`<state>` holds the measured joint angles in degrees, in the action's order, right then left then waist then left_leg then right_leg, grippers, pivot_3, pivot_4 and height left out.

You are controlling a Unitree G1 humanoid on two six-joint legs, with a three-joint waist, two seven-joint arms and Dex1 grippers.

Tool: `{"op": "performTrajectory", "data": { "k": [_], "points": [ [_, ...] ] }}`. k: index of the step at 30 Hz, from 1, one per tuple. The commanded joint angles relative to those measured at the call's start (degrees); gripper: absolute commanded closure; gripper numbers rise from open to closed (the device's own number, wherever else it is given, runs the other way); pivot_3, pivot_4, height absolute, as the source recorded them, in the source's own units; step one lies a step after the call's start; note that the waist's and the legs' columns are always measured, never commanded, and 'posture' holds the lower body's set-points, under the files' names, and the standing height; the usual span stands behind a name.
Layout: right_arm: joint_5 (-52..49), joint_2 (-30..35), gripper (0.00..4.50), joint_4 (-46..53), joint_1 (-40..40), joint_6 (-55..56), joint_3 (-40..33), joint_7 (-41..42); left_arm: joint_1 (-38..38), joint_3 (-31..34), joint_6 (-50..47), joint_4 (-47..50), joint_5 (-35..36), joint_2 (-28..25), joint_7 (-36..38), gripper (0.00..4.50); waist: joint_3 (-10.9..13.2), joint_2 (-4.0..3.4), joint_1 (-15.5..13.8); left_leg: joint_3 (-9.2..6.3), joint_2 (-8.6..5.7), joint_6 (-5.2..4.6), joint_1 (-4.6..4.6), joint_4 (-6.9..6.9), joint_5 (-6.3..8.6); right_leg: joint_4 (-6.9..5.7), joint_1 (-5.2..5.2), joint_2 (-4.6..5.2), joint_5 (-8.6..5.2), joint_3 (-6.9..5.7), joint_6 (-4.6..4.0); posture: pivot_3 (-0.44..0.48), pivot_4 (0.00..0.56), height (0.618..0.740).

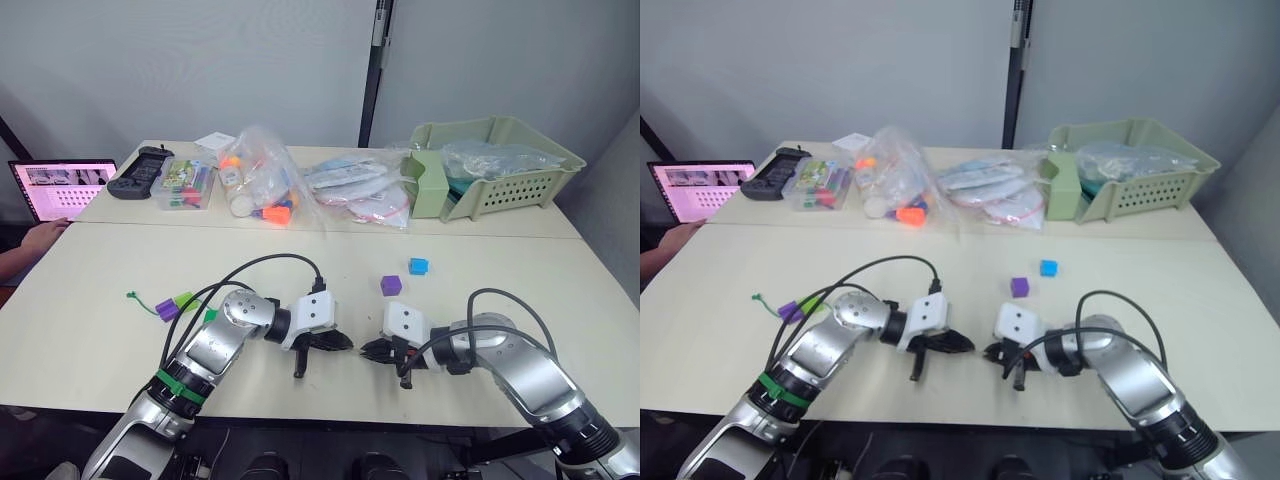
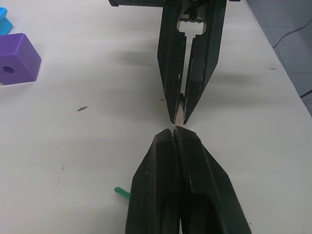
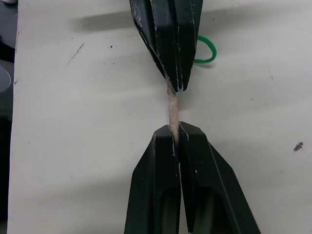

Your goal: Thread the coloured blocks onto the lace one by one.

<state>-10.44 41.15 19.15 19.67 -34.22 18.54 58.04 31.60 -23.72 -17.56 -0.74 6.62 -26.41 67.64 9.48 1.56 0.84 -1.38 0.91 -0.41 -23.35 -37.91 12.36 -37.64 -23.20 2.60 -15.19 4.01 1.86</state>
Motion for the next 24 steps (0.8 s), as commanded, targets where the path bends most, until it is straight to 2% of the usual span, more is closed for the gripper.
{"op": "performTrajectory", "data": {
  "k": [1, 11, 12, 18, 24],
  "points": [
    [-0.5, 0.4, 4.50, 1.8, 0.5, -0.2, -1.0, -0.1, 1.0, 0.0, 0.5, 1.2, -0.3, -0.1, 0.1, 4.47, 0.0, 0.00, 0.0, 0.00, 0.00, 0.00, 0.00, 0.00, 0.00, 0.00, 0.00, 0.00, 0.00, 0.00, 0.00, 0.000, 0.150, 0.740],
    [-0.3, 0.6, 4.50, 1.8, 0.1, -0.2, -1.0, 0.0, 1.4, 1.0, -0.1, 2.5, 1.8, -1.0, 2.4, 4.47, 0.0, 0.00, 0.0, 0.00, 0.00, 0.00, 0.00, 0.00, 0.00, 0.00, 0.00, 0.00, 0.00, 0.00, 0.00, 0.000, 0.150, 0.740],
    [-0.3, 0.6, 4.50, 1.8, 0.1, -0.2, -1.0, 0.0, 1.5, 0.8, -0.4, 2.8, 2.1, -1.3, 3.2, 3.94, 0.0, 0.00, 0.0, 0.00, 0.00, 0.00, 0.00, 0.00, 0.00, 0.00, 0.00, 0.00, 0.00, 0.00, 0.00, 0.000, 0.150, 0.740],
    [-0.4, 0.6, 4.50, 2.0, 0.2, -0.5, -1.0, -0.1, 1.8, -1.3, 3.8, 0.1, -2.6, -1.7, 2.1, 2.05, 0.0, 0.00, -0.1, 0.00, -0.01, 0.00, 0.00, 0.00, 0.00, 0.01, 0.01, 0.00, 0.00, 0.00, 0.00, 0.000, 0.150, 0.740],
    [-0.5, 0.6, 4.50, 2.2, 0.2, -0.8, -1.2, -0.2, 1.9, -1.6, 4.7, -1.6, -3.0, -0.1, 1.6, 2.05, 0.0, 0.00, 0.0, 0.00, 0.00, 0.00, -0.01, 0.00, 0.00, 0.02, 0.01, 0.00, 0.00, 0.00, 0.00, 0.000, 0.150, 0.740]
  ]
}}
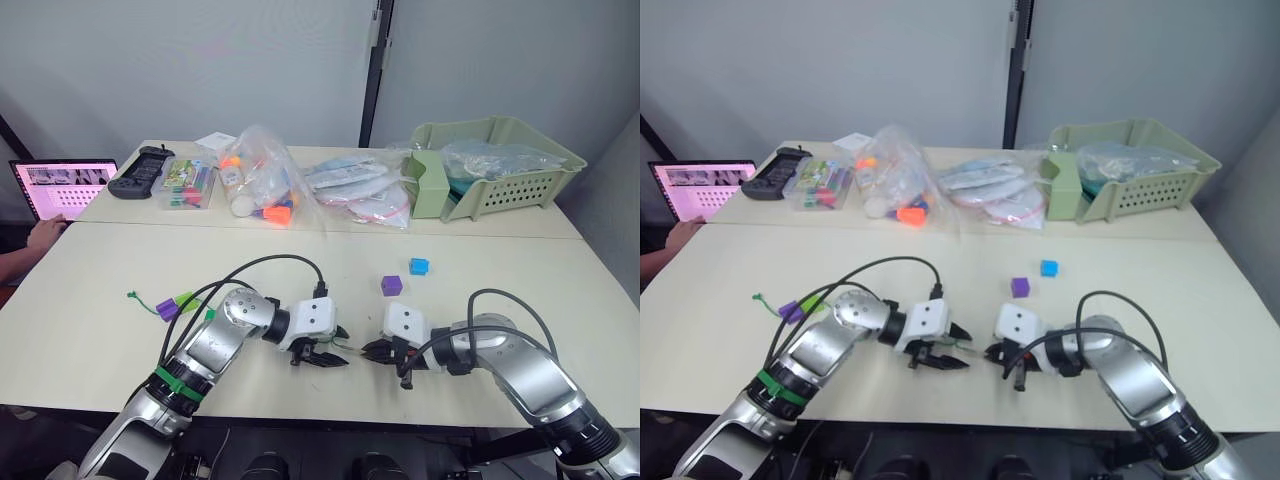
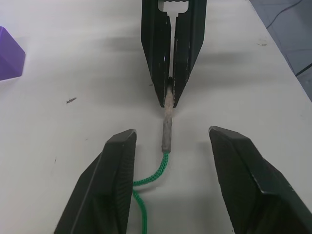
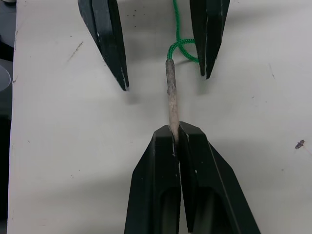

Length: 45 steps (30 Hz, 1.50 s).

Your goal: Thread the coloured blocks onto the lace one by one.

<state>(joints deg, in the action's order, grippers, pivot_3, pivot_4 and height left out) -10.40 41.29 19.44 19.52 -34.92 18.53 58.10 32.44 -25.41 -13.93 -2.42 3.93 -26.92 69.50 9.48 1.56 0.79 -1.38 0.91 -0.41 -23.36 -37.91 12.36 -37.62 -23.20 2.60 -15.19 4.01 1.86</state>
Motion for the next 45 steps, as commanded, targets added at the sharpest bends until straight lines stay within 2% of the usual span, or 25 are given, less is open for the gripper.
{"op": "performTrajectory", "data": {
  "k": [1, 4, 9, 23, 29, 36, 37, 41, 45],
  "points": [
    [-0.5, 0.5, 4.50, 2.0, 0.4, -0.2, -1.2, -0.2, 1.1, 0.0, 1.3, -0.4, -0.4, 0.7, -0.4, 2.05, 0.0, 0.00, 0.0, 0.00, 0.00, 0.00, 0.01, 0.00, 0.00, 0.00, 0.00, 0.00, 0.00, 0.00, 0.00, 0.000, 0.150, 0.740],
    [-0.5, 0.5, 4.50, 2.1, 0.3, -0.3, -1.2, -0.3, 1.2, 0.1, 1.8, -1.3, -0.5, 1.3, -0.5, 2.86, 0.0, 0.00, 0.0, 0.00, 0.00, 0.00, 0.00, 0.00, 0.00, 0.00, 0.00, 0.00, 0.00, 0.00, 0.00, 0.000, 0.150, 0.740],
    [-0.6, 0.7, 4.50, 2.3, 0.2, -0.4, -1.3, -0.4, 1.1, 0.4, 1.9, -1.6, -0.3, 1.4, -0.3, 4.49, 0.0, 0.00, 0.0, 0.00, 0.00, 0.00, 0.00, 0.00, 0.00, 0.00, 0.00, 0.00, 0.00, 0.00, 0.00, 0.000, 0.150, 0.740],
    [-0.9, 0.7, 4.50, 2.6, -0.6, -0.9, -0.8, 0.0, 0.8, 1.3, 1.6, -1.2, 0.7, 1.8, -0.5, 4.49, 0.0, 0.00, 0.0, 0.00, -0.01, 0.00, 0.00, 0.00, 0.00, 0.00, 0.00, 0.00, 0.00, 0.00, 0.00, 0.000, 0.150, 0.740],
    [-4.0, 0.2, 2.50, 5.8, -4.7, -4.0, -7.9, -4.3, 0.4, 1.7, 1.5, -1.2, 0.9, 0.6, 0.1, 4.50, 0.0, 0.00, -0.1, -0.01, -0.01, 0.00, -0.02, 0.00, 0.00, 0.00, 0.00, 0.01, 0.00, 0.00, 0.00, 0.000, 0.150, 0.740],
    [-10.4, -1.7, 0.06, 9.9, -12.6, -8.6, -23.2, -11.0, -0.4, 1.8, 1.6, -0.7, 1.1, -1.0, 0.3, 4.50, 0.0, 0.00, -0.1, -0.02, 0.00, 0.00, 0.01, 0.00, 0.00, 0.00, 0.03, 0.01, 0.00, 0.00, 0.00, 0.000, 0.150, 0.740],
    [-10.8, -2.3, 0.02, 9.8, -13.0, -9.0, -24.8, -12.3, -0.4, 1.8, 1.6, -0.6, 1.1, -1.0, 0.3, 4.50, 0.0, 0.00, 0.0, -0.02, 0.00, 0.00, 0.00, 0.00, 0.00, 0.00, 0.03, 0.01, 0.00, 0.00, 0.00, 0.000, 0.150, 0.740],
    [-4.9, -9.9, 0.02, 3.7, -11.4, -7.8, -30.2, -28.3, -0.5, 2.0, 1.1, -0.3, 1.3, -1.1, 0.1, 4.50, 0.0, 0.00, 0.0, 0.00, 0.01, 0.00, 0.03, 0.00, 0.00, -0.01, 0.03, 0.00, 0.00, 0.02, 0.00, 0.000, 0.150, 0.740],
    [1.1, -19.3, 0.02, -2.2, -7.7, -3.2, -28.6, -41.5, -0.7, 1.9, 0.7, 0.0, 1.3, -1.0, -0.2, 4.50, 0.0, -0.03, 0.3, 0.03, 0.02, 0.00, 0.05, 0.04, 0.00, -0.04, -0.02, -0.02, 0.00, 0.07, 0.00, 0.000, 0.150, 0.740]
  ]
}}
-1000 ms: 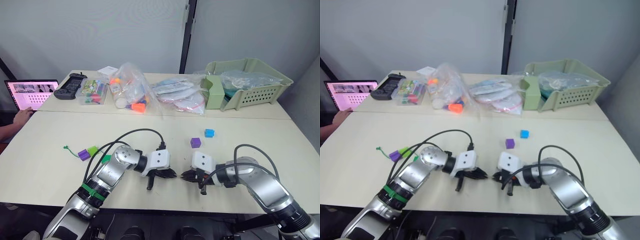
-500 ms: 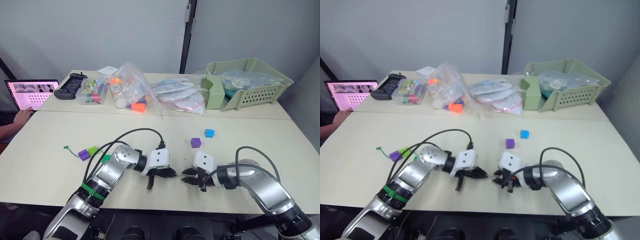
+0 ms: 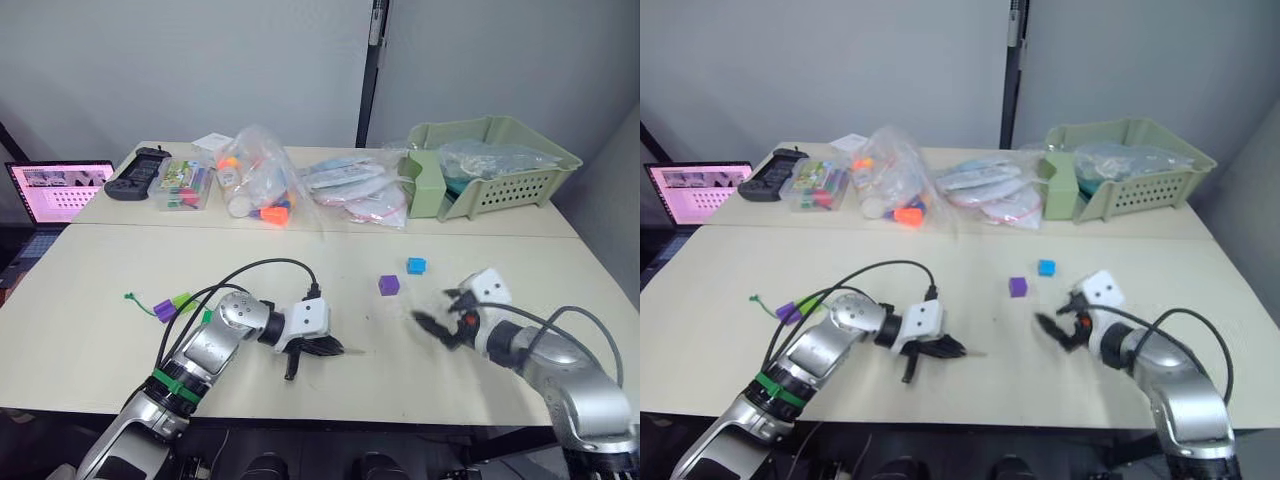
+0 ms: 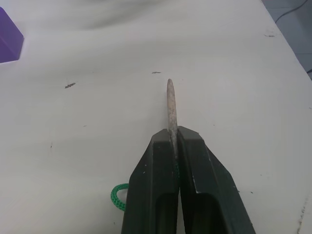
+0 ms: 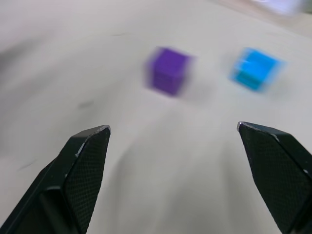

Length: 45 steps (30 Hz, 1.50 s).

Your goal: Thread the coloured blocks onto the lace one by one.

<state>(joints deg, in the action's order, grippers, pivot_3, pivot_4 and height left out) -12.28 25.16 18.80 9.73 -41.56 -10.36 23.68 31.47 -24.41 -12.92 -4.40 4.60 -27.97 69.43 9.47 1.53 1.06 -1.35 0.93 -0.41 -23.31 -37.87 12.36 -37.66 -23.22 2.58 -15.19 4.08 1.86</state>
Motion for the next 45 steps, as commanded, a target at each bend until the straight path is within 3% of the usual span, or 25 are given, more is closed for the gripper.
{"op": "performTrajectory", "data": {
  "k": [1, 6, 26, 35, 45],
  "points": [
    [3.8, -4.8, 0.02, -2.8, 2.9, 4.5, 0.6, -8.8, 0.3, 0.9, -0.4, 2.1, 0.6, 0.1, -0.2, 4.50, 0.0, -0.03, 0.0, 0.00, 0.00, 0.00, -0.02, 0.00, 0.00, 0.00, -0.02, 0.00, 0.00, 0.00, 0.00, 0.000, 0.150, 0.740],
    [5.6, -10.6, 0.02, -11.5, 9.1, 9.5, -0.4, -16.0, 0.0, 1.0, -1.1, 2.8, 0.6, 0.1, -0.8, 4.50, 0.0, -0.03, 0.0, 0.02, -0.02, 0.00, -0.03, 0.02, 0.00, 0.00, -0.03, 0.03, 0.00, 0.03, 0.00, 0.000, 0.150, 0.740],
    [7.5, -11.5, 0.02, -43.9, 26.5, 22.0, 1.4, -18.1, -2.0, 1.9, -3.9, 6.6, 0.6, -1.1, -2.6, 4.50, 0.0, -0.05, 1.4, -0.03, -0.02, 0.00, 0.04, 0.06, 0.00, -0.09, 0.00, 0.03, 0.02, 0.03, -0.02, 0.000, 0.150, 0.740],
    [7.1, -11.1, 0.02, -42.2, 25.3, 21.8, 1.2, -17.8, -1.9, 2.0, -4.1, 6.6, 0.7, -1.3, -3.0, 4.50, 0.0, -0.05, 1.4, -0.05, -0.03, 0.00, 0.06, 0.06, 0.00, -0.16, 0.01, 0.04, 0.02, 0.03, -0.03, 0.000, 0.150, 0.740],
    [5.5, -12.6, 0.02, -28.3, 21.4, 18.2, 3.2, -15.3, -1.7, 1.8, -3.9, 6.3, 0.8, -1.2, -2.6, 4.50, 0.0, -0.06, 1.6, -0.07, -0.02, 0.00, 0.02, 0.06, 0.00, -0.20, -0.05, 0.03, 0.02, 0.03, -0.03, 0.000, 0.150, 0.740]
  ]
}}
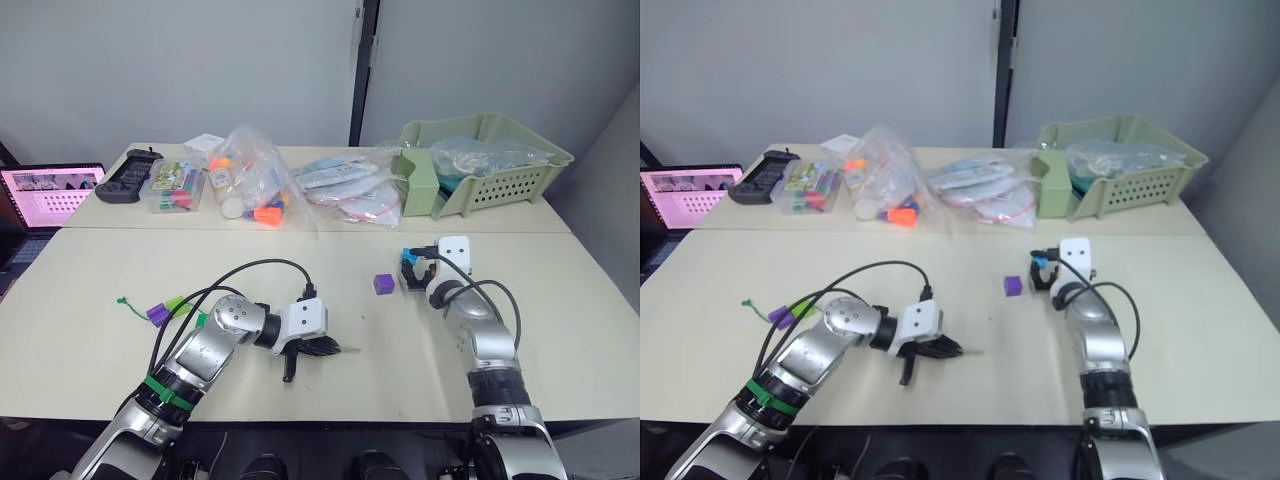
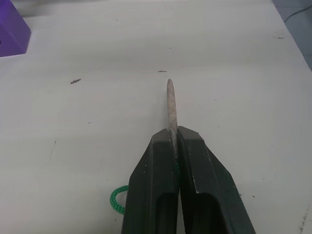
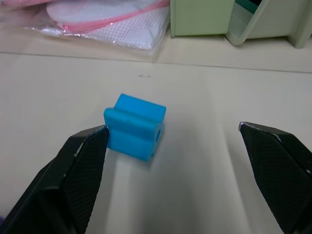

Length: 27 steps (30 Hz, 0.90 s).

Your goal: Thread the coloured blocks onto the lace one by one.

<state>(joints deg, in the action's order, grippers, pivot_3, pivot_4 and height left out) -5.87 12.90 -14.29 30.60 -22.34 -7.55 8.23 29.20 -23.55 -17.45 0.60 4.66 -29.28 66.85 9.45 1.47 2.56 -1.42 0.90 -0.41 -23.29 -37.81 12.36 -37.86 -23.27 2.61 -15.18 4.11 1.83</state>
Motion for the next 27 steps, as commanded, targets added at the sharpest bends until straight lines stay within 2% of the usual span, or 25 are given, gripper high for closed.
{"op": "performTrajectory", "data": {
  "k": [1, 15, 21, 27],
  "points": [
    [-0.8, -0.6, 0.02, 4.9, 0.7, -1.3, 0.5, 0.0, 0.6, 1.0, 0.7, 1.2, 0.7, 0.1, -0.1, 4.50, 0.0, 0.00, 0.1, 0.01, 0.01, 0.00, 0.01, 0.02, 0.00, 0.00, -0.01, -0.01, 0.00, 0.00, 0.00, 0.000, 0.150, 0.740],
    [0.2, -0.7, 0.02, -19.0, 13.7, 5.8, -1.1, -2.1, 0.1, 1.2, 0.4, 1.9, 0.7, -0.4, -0.2, 4.50, 0.0, -0.01, 0.1, 0.01, -0.02, 0.00, 0.00, 0.05, 0.00, 0.03, -0.01, 0.01, 0.00, 0.00, -0.01, 0.000, 0.150, 0.740],
    [0.3, -0.7, 0.02, -31.4, 18.8, 9.7, -2.5, -6.3, 0.0, 1.2, 0.5, 1.7, 0.7, -0.6, -0.3, 4.50, 0.0, -0.01, 0.1, 0.00, -0.02, 0.00, 0.01, 0.07, 0.00, -0.01, -0.02, 0.01, 0.01, 0.00, -0.02, 0.000, 0.150, 0.740],
    [0.1, -0.9, 1.90, -34.8, 20.1, 11.8, -2.7, -6.2, 0.0, 1.1, 0.6, 1.6, 0.6, -0.6, -0.2, 4.50, 0.0, -0.01, 0.1, -0.01, -0.02, 0.00, 0.01, 0.07, 0.00, -0.02, -0.02, 0.02, 0.01, 0.00, -0.02, 0.000, 0.150, 0.740]
  ]
}}
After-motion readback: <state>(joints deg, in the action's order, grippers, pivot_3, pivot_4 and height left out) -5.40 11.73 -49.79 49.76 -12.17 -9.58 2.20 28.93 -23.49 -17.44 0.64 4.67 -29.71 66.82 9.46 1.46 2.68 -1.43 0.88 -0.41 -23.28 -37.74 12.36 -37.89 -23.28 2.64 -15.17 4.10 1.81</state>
